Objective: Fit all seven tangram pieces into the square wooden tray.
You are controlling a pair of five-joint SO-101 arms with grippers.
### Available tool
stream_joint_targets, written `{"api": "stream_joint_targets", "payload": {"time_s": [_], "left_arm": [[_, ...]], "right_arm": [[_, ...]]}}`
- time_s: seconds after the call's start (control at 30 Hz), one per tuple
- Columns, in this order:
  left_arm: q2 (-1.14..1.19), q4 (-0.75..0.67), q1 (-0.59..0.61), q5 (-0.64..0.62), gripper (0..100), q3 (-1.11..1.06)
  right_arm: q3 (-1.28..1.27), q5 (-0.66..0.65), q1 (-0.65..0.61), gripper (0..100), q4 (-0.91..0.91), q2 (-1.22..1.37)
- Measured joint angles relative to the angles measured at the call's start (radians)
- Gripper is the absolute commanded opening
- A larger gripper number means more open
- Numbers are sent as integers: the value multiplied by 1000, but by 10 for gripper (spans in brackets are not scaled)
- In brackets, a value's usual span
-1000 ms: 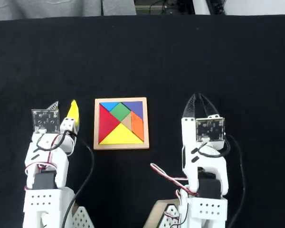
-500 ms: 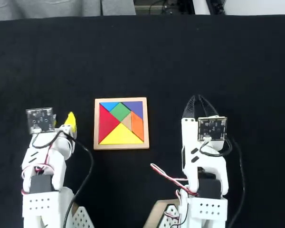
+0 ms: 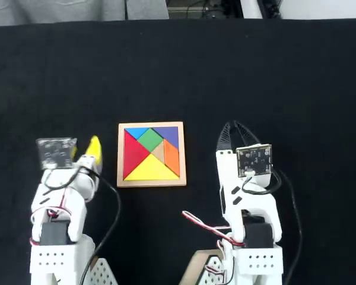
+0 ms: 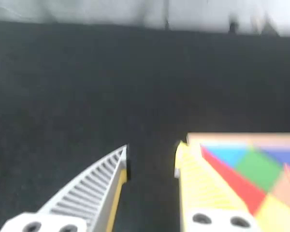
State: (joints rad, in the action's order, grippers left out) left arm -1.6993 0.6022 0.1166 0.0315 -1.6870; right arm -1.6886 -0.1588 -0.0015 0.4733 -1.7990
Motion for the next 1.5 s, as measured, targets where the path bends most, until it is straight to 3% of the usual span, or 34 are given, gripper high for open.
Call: {"api": "stream_joint_targets", "payload": {"time_s": [0.17,0.37,0.6,0.83,0.93,1.5], "left_arm": [[12,121,-87,81,173,-2],[17,161,-35,87,173,-2],[17,333,-9,87,173,-2],[17,506,2,-55,173,-2],[17,592,2,-74,173,-2],[17,606,2,-81,173,-2]], "right_arm": [[0,0,0,40,94,0],[0,0,-2,40,302,0],[0,0,-2,36,623,0],[0,0,-2,35,783,0],[0,0,-2,35,804,-2],[0,-2,-2,36,809,-2]]}}
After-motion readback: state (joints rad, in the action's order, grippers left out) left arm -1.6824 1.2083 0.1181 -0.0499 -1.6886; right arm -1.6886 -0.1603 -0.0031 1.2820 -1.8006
